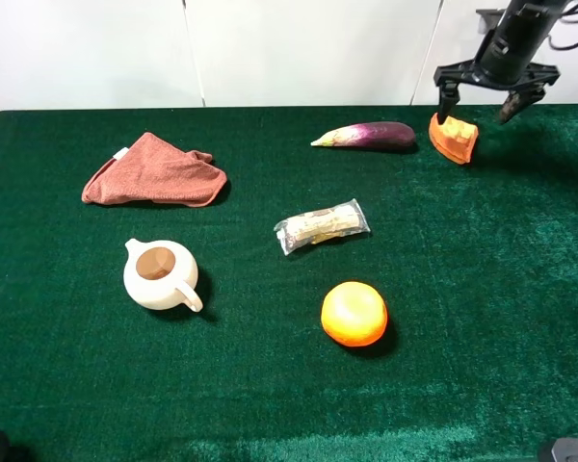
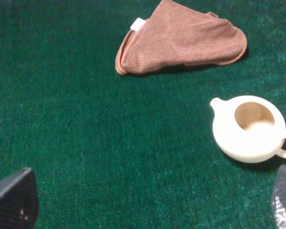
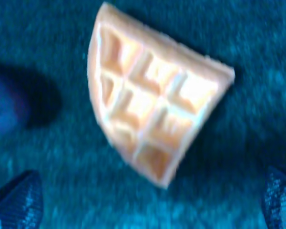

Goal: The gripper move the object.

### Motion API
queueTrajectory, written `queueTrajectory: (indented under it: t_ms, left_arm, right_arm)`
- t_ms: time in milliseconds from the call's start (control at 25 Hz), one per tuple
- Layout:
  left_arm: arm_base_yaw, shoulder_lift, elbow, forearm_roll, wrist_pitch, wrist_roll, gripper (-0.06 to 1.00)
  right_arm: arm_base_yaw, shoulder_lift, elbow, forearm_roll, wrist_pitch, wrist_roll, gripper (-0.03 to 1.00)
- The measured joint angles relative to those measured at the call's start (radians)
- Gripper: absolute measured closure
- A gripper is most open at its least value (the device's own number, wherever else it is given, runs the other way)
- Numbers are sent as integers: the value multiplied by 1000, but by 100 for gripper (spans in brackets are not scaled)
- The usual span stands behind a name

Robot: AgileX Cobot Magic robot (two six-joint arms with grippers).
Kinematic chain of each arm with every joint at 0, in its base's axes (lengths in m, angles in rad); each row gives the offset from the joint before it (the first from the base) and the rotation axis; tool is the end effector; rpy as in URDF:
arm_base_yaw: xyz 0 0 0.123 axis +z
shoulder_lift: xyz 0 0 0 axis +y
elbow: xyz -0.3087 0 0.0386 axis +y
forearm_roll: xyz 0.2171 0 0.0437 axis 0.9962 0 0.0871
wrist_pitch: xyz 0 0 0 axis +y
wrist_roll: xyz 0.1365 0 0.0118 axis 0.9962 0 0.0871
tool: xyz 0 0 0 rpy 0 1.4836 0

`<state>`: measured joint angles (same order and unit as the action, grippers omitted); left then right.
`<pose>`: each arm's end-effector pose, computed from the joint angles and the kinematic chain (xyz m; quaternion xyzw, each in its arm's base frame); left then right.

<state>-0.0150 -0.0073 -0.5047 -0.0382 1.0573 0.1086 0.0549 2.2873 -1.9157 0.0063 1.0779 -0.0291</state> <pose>-0.0184 -0.0043 0.2432 0.0533 0.8474 0.0056 0.5283 0.4775 0.0270 0.1583 -0.0406 0.9937 0.0043 0.1040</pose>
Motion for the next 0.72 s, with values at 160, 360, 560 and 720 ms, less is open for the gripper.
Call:
queueTrajectory:
  t_ms: [160,360,560,720]
  left_arm:
    - [0,0,0,0,0,0,-5]
    - [0,0,0,0,0,0,-5]
    - [0,0,0,0,0,0,-5]
    - [0,0,0,0,0,0,-5]
  right_arm:
    - [0,-62,0,11,90,0,28]
    - [0,-142,0,46,133,0,28]
    - [12,-208,4,47,134,0,28]
    - [26,-293,71,56,134,5,28]
